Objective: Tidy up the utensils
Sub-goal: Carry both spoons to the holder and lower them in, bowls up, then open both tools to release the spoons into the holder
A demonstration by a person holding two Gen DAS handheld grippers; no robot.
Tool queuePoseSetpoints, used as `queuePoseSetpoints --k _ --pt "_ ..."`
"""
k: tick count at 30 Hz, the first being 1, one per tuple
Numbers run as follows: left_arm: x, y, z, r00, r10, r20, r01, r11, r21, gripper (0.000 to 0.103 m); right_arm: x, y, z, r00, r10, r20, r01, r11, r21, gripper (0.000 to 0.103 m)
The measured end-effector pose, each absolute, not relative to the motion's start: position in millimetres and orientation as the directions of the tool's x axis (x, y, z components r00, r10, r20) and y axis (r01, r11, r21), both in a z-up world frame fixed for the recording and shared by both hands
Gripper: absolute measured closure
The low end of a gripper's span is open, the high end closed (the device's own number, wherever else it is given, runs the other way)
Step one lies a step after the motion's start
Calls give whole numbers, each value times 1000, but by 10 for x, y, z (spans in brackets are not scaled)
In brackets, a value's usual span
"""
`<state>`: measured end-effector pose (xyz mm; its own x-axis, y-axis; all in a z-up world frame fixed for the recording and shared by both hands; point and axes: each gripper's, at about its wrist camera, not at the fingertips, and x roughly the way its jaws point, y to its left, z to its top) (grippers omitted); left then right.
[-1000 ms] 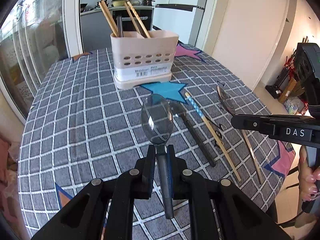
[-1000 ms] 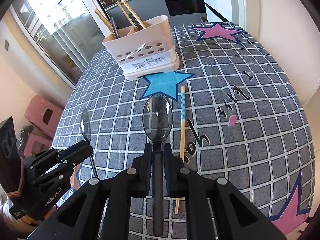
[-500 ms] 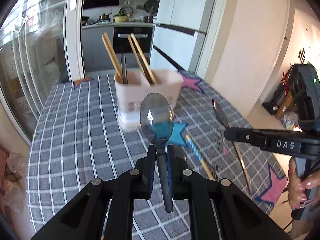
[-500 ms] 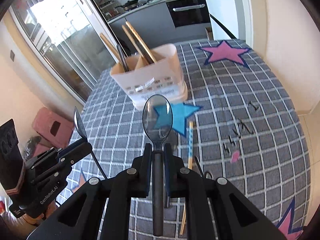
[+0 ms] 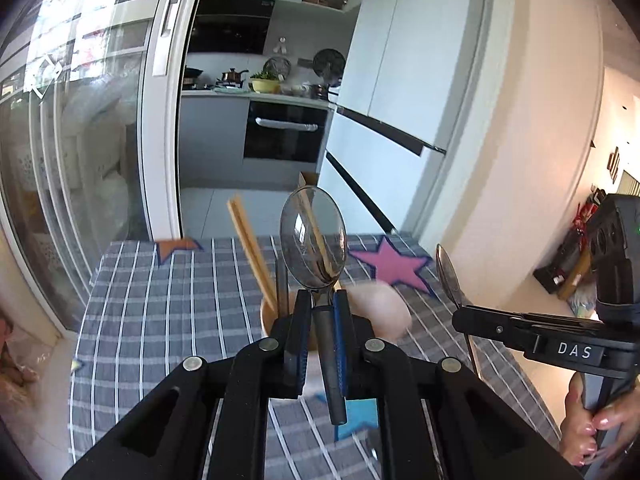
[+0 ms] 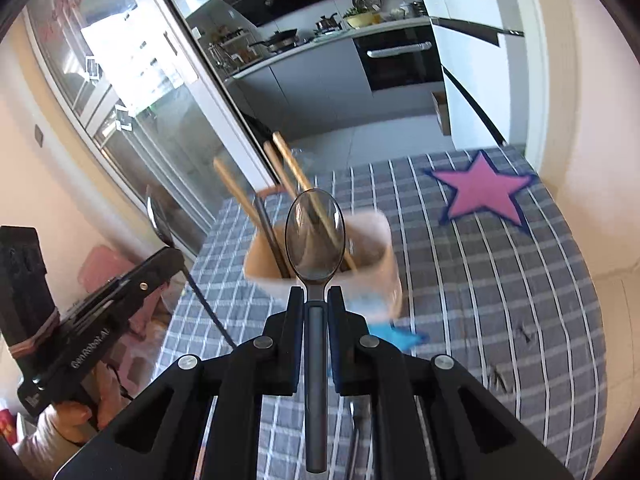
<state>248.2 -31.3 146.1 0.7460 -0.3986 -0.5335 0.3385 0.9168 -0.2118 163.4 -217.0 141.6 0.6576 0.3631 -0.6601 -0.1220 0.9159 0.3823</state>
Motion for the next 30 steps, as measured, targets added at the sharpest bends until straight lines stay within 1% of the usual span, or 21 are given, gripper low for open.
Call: queuePoseSetpoints --k 7,11,17,22,26,30 --pt "2933 -385 1599 792 -384 -474 328 923 -199 60 2190 -2167 1580 701 378 -605 -132 902 410 90" --pt "3090 -423 1584 814 -365 -452 319 931 -178 60 2457 -2139 1550 732 368 -573 -133 903 410 90" --pt "3139 -531 1318 842 -314 -439 290 949 -123 60 2627 -2007 1372 795 290 -532 -138 942 308 90" --pt "3090 -625 1108 867 -282 -411 282 957 -63 60 2635 -1832 1189 846 217 -486 -151 974 172 91" --pt "3027 -661 969 879 -258 -402 271 962 -26 60 2630 -1784 1060 859 207 -468 -166 978 128 91" --pt "2992 -701 838 879 -240 -413 268 963 10 60 2583 -1776 925 857 215 -468 -186 977 107 90"
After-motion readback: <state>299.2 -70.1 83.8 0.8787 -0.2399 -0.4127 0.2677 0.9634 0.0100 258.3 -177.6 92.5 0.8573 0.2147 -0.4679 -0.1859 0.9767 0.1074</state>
